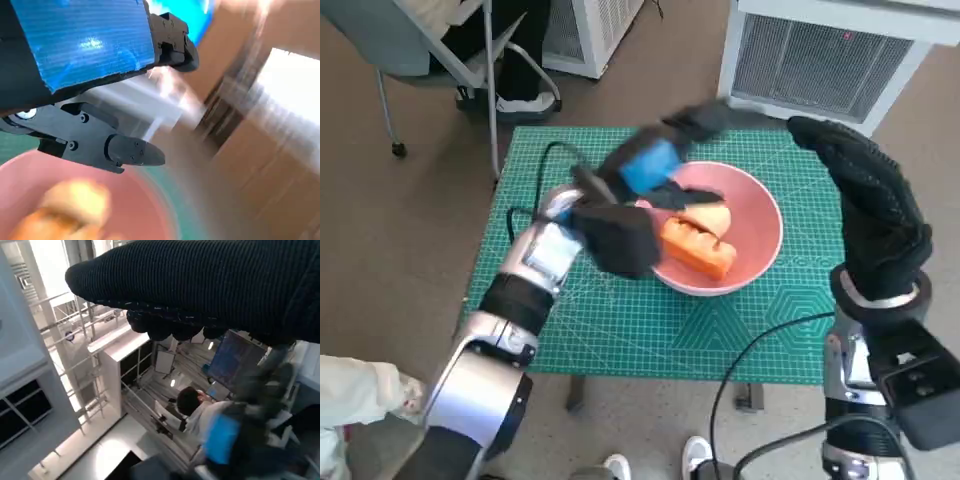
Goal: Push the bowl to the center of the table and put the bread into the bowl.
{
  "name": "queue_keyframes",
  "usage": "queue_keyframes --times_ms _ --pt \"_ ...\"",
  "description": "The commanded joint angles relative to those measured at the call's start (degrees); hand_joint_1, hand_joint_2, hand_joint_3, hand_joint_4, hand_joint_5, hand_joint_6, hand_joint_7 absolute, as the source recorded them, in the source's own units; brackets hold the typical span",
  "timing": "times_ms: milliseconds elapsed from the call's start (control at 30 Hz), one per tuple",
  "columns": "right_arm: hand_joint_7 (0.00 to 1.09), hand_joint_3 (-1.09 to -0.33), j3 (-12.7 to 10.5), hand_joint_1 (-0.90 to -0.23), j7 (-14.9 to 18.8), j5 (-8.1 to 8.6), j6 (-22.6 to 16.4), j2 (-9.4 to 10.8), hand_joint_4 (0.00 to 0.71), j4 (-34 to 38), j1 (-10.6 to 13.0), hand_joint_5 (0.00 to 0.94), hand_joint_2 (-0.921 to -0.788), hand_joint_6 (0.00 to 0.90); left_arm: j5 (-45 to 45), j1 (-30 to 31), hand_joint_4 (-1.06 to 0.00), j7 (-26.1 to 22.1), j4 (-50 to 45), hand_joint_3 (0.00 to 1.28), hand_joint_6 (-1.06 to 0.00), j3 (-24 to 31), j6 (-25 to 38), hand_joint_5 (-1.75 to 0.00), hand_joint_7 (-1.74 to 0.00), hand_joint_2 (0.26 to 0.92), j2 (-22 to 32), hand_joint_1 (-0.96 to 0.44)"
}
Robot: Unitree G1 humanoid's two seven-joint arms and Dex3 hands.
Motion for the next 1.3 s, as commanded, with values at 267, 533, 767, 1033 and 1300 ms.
queue_keyframes --times_ms 267,533,767,1033,1300 --pt "0.62 -0.776 -0.19 -0.541 -2.62 -1.62 2.91 -0.04 0.28 -1.6 -1.94 0.002 -0.921 -0.001 -22.62 14.91 -0.45 -6.67 -19.61 0.3 -0.25 8.56 1.11 -0.09 -0.58 0.921 -5.87 -0.33" --pt "0.62 -0.772 0.39 -0.549 -4.58 -3.18 4.85 0.74 0.279 -2.55 -3.71 0.002 -0.921 0.0 -25.01 19.32 -0.42 -8.25 -27.2 0.34 -0.17 9.67 2.95 -0.05 -0.69 0.921 -6.27 -0.32" --pt "0.62 -0.771 0.61 -0.553 -5.27 -3.69 5.07 0.68 0.279 -2.23 -4.25 0.002 -0.921 0.0 -24.22 20.11 -0.42 -7.9 -28.85 0.35 -0.16 10.14 3.2 -0.04 -0.7 0.921 -6.7 -0.31" --pt "0.63 -0.772 0.84 -0.559 -5.7 -3.91 5.63 0.57 0.285 -0.62 -6.12 0.004 -0.921 0.0 -22.2 21.27 -0.39 -7.26 -31.68 0.38 -0.15 10.22 1.07 -0.02 -0.71 0.921 -6.61 -0.31" --pt "0.63 -0.773 1.05 -0.555 -6.11 -3.89 6.67 0.58 0.289 -1.65 -5.91 0.006 -0.921 0.0 -21.06 21.36 -0.38 -7.16 -31.66 0.38 -0.14 10.43 0.32 -0.02 -0.71 0.921 -6.37 -0.32"
